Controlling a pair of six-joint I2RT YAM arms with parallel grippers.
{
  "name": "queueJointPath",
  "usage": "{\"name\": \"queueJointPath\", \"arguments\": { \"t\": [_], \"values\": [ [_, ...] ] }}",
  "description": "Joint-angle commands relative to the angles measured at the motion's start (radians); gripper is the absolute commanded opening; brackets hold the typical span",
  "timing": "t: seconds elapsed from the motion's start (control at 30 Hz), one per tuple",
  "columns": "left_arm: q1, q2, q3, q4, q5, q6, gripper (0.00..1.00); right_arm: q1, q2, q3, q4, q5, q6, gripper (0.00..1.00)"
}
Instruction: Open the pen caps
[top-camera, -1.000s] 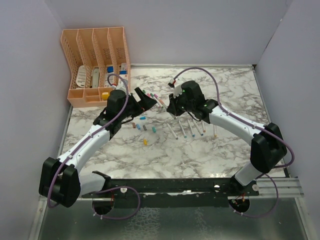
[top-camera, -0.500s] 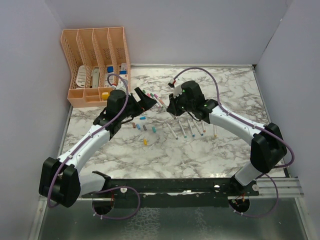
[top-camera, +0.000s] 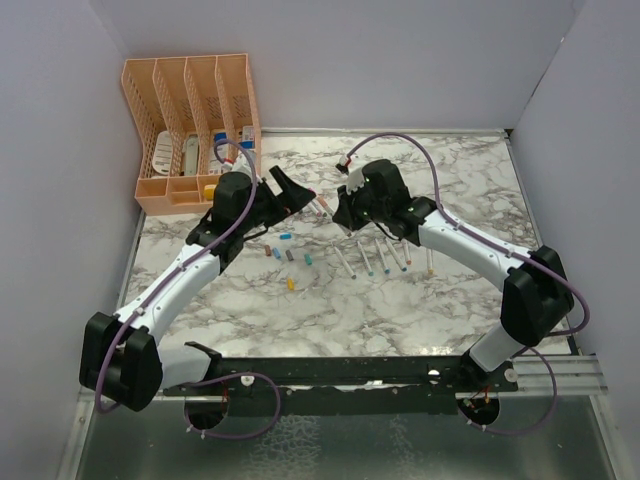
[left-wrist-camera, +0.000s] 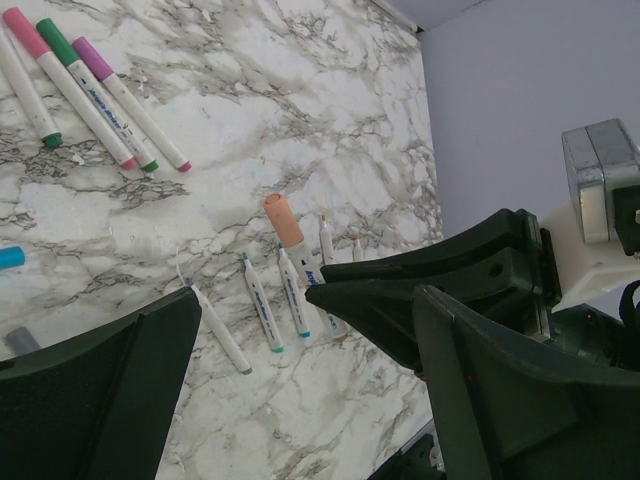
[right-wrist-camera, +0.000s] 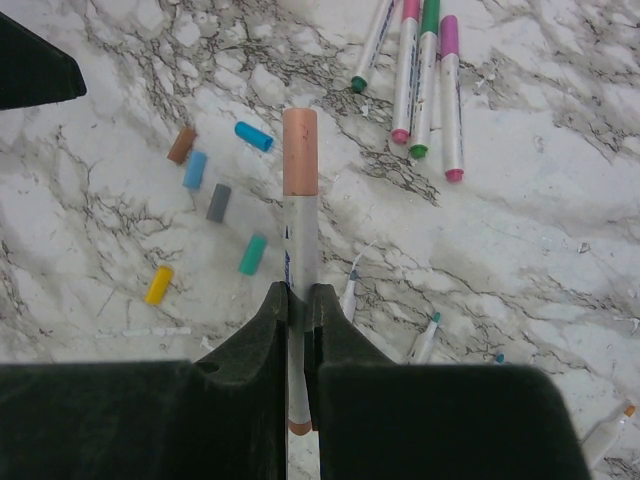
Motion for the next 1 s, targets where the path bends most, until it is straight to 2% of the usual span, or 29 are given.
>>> {"name": "queueJointPath", "arguments": {
  "t": [0.0, 0.3, 0.73, 0.97],
  "values": [
    [-0.003, -0.009, 0.003, 0.023, -0.003, -0.005, 0.89, 0.006, -0.028, 0.005, 0.010, -0.019, -0.008, 0.01],
    [-0.010, 0.020, -0.047, 0.108, -0.002, -0.064, 0.85, 0.023, -0.072, -0.034, 0.056, -0.062, -0.010, 0.01],
    [-0.046, 0.129, -0.017, 0.192, 0.018, -0.099, 0.78, 0.057, -0.088, -0.033, 0.075, -0.073, -0.006, 0.02],
    [-0.046, 0.136, -0.020, 0.209, 0.022, -0.102, 0.63, 0.066, -0.085, -0.032, 0.075, -0.084, -0.012, 0.01]
  ]
}}
